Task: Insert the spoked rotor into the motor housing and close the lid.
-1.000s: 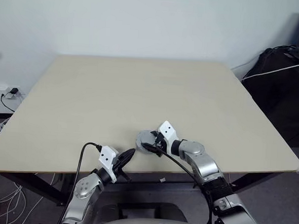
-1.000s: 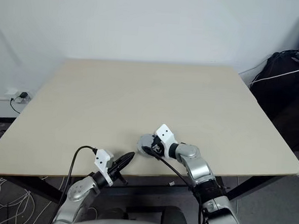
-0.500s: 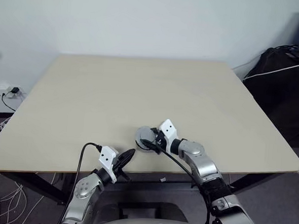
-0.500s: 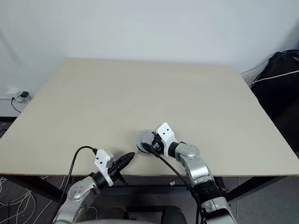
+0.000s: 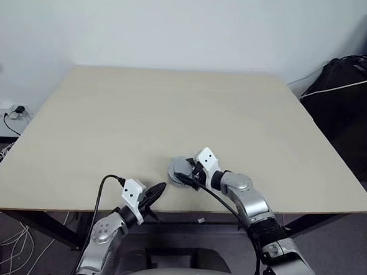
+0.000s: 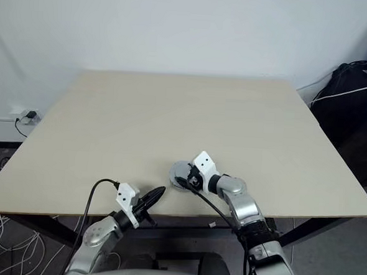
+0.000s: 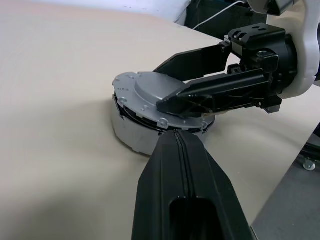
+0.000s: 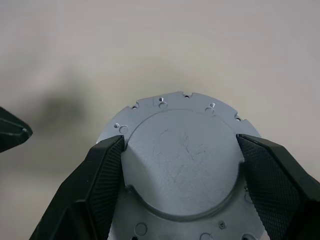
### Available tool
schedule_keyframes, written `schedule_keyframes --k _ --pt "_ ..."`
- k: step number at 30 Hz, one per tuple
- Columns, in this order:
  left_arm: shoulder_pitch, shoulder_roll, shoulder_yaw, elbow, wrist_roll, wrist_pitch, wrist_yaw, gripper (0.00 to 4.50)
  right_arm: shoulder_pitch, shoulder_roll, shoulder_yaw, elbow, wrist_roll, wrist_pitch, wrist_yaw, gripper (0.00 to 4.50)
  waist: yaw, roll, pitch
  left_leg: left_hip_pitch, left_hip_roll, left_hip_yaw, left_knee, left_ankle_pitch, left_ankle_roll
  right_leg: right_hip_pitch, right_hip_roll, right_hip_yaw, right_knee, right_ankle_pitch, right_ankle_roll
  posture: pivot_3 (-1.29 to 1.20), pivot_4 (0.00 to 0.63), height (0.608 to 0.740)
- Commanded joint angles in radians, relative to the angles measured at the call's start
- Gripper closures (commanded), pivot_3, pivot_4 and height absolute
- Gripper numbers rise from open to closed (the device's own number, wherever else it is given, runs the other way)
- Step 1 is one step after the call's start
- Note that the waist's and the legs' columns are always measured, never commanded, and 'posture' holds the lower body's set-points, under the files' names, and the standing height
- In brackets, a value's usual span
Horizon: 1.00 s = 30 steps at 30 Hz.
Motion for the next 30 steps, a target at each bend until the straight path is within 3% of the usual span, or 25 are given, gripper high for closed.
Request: schedule_keyframes --k 1,30 --pt "-0.011 -0.004 0.007 -0.01 -0.014 -0.02 -0.005 4.5 -0.03 -0.006 -0.011 -0.012 -0.003 0.009 0.003 1.21 0.0 0.0 0.0 0.0 0.0 0.0 0.0 0.0 0.0 0.0 0.0 0.0 0.0 0.0 0.0 0.0 0.0 0.74" --pt "-0.009 -0.006 0.013 0.024 -0.017 -0.05 -0.009 4.5 -0.035 -0.031 0.022 0.006 -0.056 0.006 0.008 1.21 0.0 0.0 0.0 0.001 0.0 0.0 0.0 0.0 0.0 0.001 0.0 0.0 0.0 0.0 0.0 0.0 0.0 0.74"
